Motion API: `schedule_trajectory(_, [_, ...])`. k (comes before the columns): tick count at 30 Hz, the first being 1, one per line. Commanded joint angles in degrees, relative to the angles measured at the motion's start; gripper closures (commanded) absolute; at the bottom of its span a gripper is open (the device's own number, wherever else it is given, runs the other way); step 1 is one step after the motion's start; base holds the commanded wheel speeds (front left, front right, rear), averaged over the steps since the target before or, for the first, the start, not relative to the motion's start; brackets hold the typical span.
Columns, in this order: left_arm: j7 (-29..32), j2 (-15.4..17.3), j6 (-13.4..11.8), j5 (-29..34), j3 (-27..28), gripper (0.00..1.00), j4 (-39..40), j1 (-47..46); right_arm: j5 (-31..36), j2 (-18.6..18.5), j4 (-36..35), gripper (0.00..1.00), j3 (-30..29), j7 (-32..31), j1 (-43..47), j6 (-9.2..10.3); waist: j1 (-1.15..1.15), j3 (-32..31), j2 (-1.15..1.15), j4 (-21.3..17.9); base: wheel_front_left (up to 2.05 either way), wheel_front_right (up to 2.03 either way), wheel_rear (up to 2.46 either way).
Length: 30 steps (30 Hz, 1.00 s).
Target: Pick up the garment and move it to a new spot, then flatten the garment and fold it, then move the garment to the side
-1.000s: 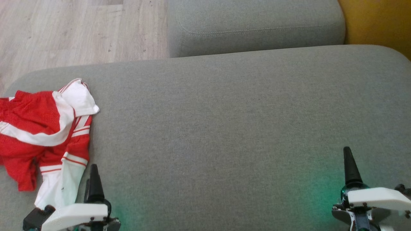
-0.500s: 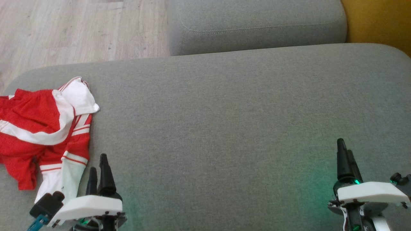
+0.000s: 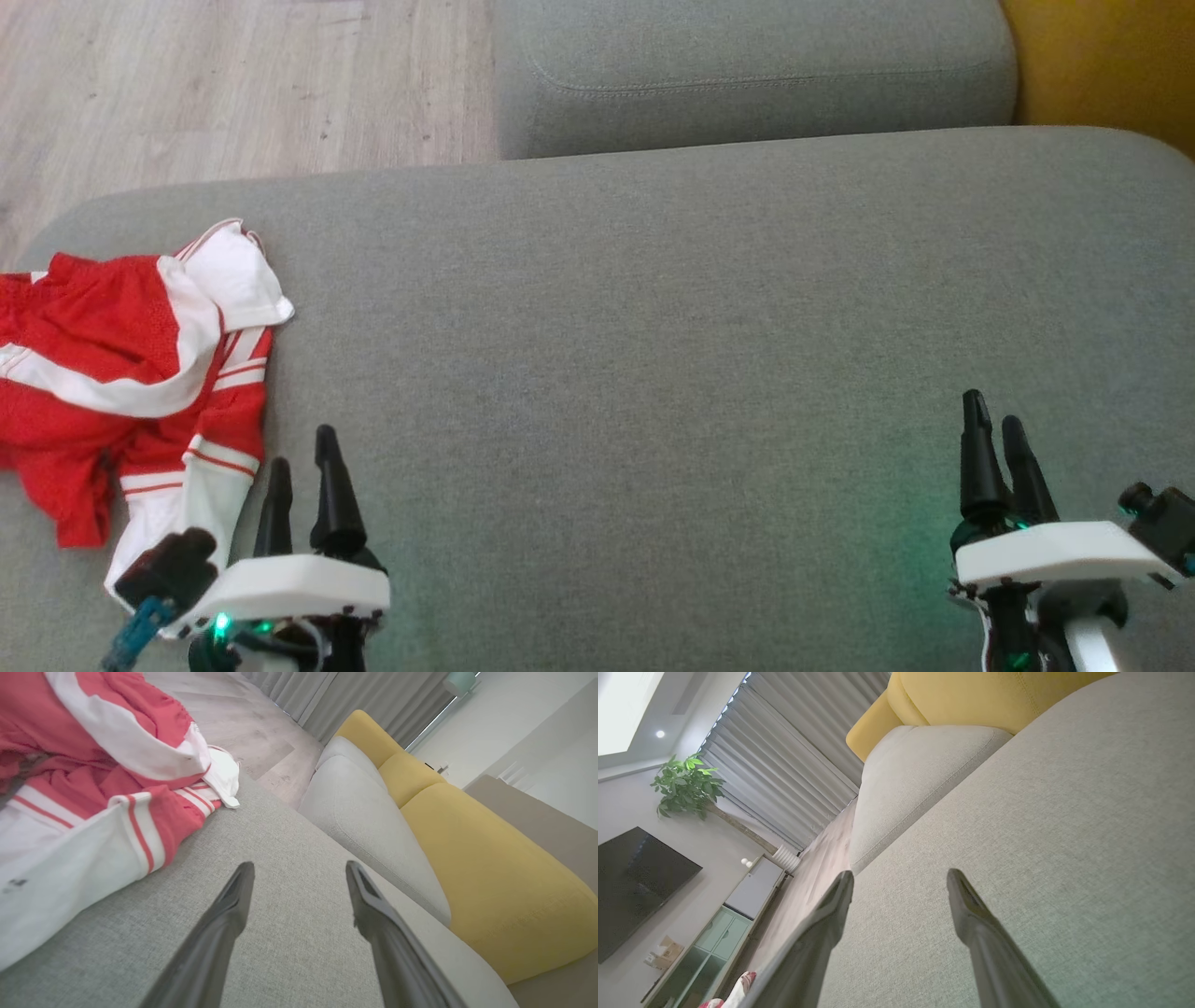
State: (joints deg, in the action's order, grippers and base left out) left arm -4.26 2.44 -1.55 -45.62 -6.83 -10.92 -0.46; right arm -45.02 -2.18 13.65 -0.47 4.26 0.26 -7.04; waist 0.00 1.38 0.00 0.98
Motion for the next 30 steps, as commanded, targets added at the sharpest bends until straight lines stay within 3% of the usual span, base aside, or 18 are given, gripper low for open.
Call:
schedule_trajectory(1, [-1.0,0.8,-0.4,2.6,0.2,0.00,2.4,-3.0,2.4,-0.4,-2.5,0.00,1.0,0.9,-3.3,-0.24,0.00,0.0,0.00,0.0,0.00,0.00,0.00])
schedule_trajectory(30, [-5.7,0.7,-3.3,21.4,-2.4,0.00,2.9,-2.6,21.4,-0.6,-3.4,0.00,3.8,5.6,-2.6,-0.34,0.00,-1.8,0.00,1.1,0.00,0.00,0.00])
